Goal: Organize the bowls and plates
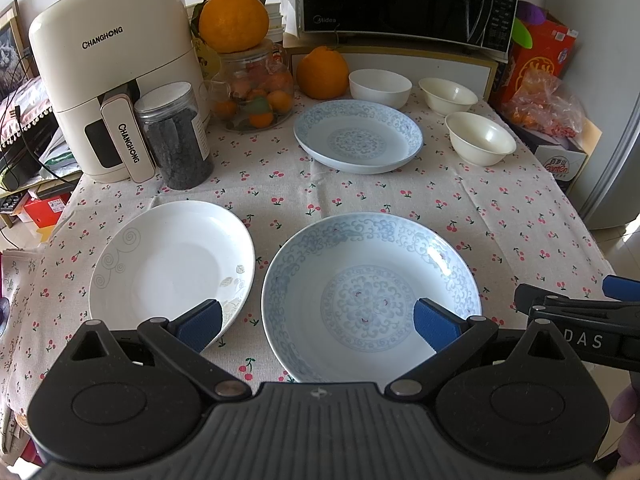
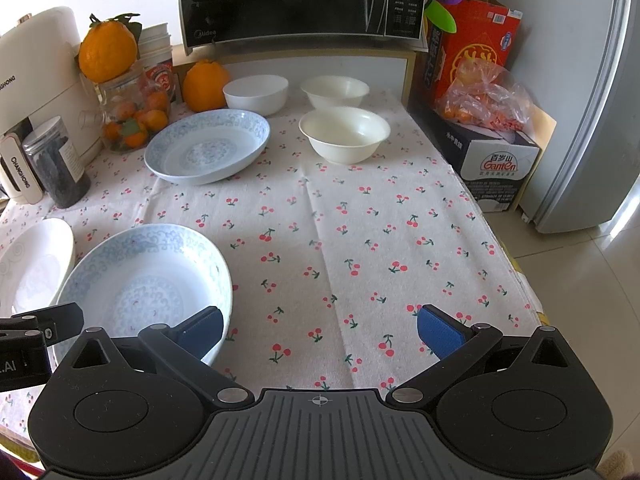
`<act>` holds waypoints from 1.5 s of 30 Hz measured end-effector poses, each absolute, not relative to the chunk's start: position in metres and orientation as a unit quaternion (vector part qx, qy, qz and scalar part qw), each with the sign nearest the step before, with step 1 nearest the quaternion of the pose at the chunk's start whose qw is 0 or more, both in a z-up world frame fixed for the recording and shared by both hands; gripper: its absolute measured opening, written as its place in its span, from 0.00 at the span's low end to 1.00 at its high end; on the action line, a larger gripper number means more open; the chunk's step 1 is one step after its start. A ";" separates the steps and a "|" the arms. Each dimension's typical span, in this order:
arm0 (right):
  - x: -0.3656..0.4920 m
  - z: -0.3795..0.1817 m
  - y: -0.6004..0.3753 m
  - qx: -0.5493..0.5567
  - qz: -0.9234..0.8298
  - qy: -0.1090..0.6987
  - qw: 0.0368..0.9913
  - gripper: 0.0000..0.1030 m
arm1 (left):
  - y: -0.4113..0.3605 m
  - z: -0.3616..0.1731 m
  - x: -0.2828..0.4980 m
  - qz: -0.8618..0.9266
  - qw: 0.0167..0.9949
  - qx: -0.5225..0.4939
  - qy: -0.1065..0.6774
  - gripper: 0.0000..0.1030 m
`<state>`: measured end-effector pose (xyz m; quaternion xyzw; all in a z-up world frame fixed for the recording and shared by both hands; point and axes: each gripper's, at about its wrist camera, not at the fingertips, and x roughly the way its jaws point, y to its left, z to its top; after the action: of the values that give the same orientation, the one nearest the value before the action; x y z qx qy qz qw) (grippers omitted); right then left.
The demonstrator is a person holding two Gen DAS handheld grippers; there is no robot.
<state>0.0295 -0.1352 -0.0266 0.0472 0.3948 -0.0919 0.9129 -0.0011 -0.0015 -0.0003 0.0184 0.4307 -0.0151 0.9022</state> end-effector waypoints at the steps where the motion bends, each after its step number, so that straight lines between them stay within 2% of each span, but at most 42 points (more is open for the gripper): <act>1: 0.030 -0.026 -0.135 0.047 -0.092 0.395 0.913 1.00 | -0.001 0.000 -0.001 -0.015 0.902 0.019 0.431 0.99; 28: 0.030 -0.027 -0.136 0.052 -0.091 0.397 0.912 1.00 | -0.002 -0.003 -0.001 -0.016 0.900 0.021 0.434 0.99; 37: 0.042 -0.006 -0.142 0.056 -0.089 0.395 0.913 1.00 | -0.003 -0.001 0.011 -0.009 0.896 0.026 0.444 1.00; 45: 0.065 0.013 -0.146 0.057 -0.072 0.401 0.912 1.00 | -0.005 0.015 0.028 0.004 0.910 0.029 0.414 1.00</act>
<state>0.0655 -0.1462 0.0135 0.0574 0.4008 -0.0717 0.9115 0.0276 -0.0048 0.0154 0.0285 0.4142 0.0042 0.9097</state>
